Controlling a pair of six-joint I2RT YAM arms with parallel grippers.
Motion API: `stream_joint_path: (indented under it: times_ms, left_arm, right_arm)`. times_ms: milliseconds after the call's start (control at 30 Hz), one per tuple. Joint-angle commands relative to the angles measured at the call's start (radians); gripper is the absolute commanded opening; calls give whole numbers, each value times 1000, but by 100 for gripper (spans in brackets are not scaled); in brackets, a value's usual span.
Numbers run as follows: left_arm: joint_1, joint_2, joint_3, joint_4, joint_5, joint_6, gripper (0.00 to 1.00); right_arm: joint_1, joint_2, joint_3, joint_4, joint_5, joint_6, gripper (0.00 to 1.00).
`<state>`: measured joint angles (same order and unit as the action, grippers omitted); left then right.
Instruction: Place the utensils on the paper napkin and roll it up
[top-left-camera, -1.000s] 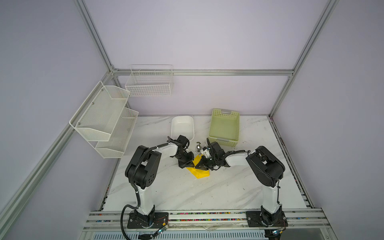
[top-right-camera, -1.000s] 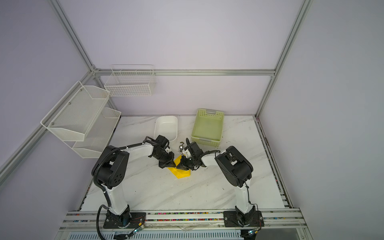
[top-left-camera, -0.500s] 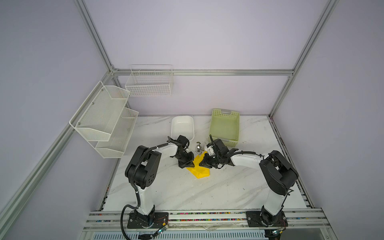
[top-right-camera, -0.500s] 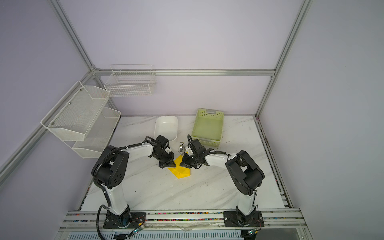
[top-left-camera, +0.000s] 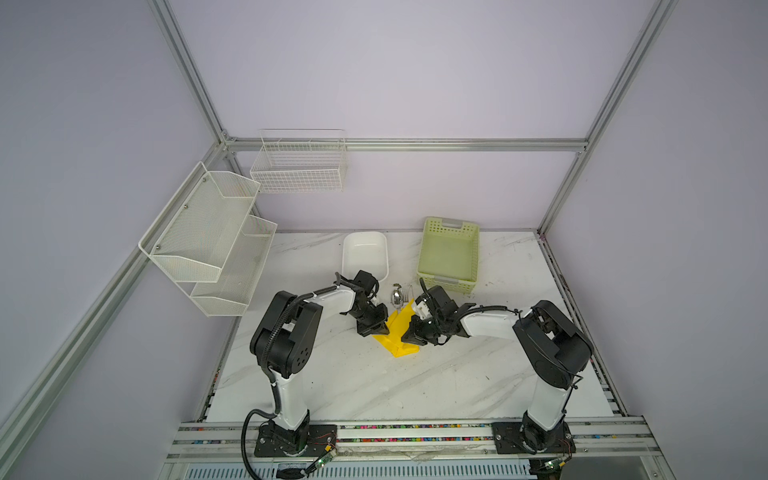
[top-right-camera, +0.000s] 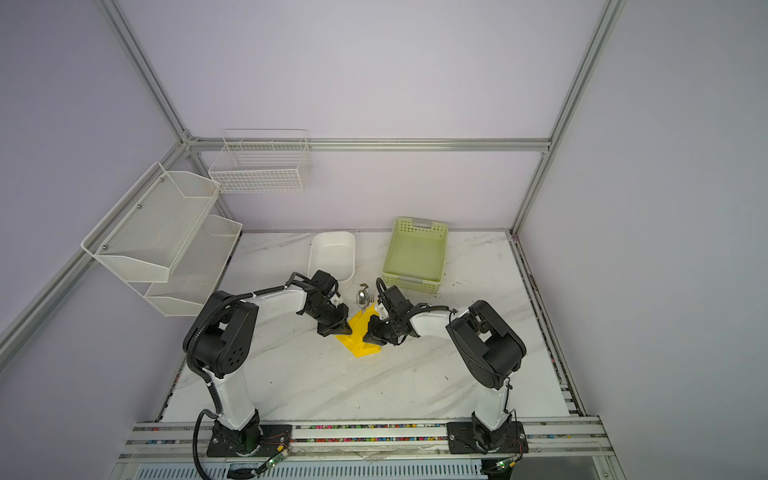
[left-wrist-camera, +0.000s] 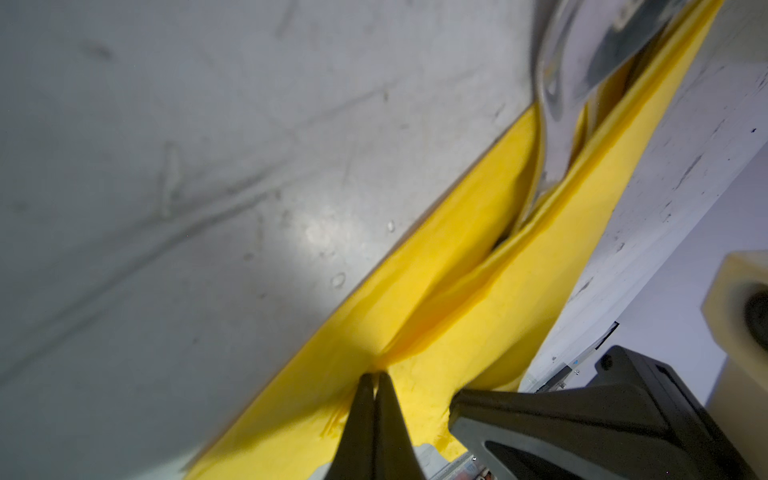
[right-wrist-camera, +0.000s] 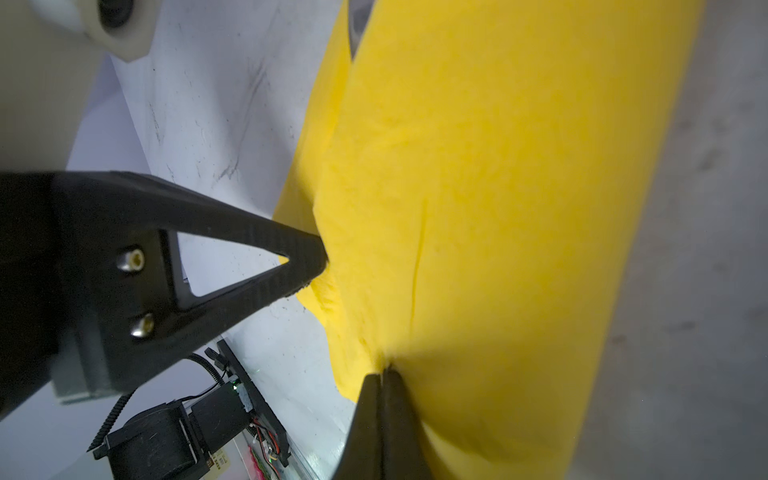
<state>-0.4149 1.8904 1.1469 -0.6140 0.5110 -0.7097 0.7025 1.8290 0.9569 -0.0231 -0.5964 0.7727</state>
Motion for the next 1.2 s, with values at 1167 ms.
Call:
stream_joint_path:
  times_ms: [1167]
  left_arm:
    - [-24, -81, 121, -44, 18, -14, 4]
  right_arm:
    - [31, 46, 5, -27, 6, -28, 0]
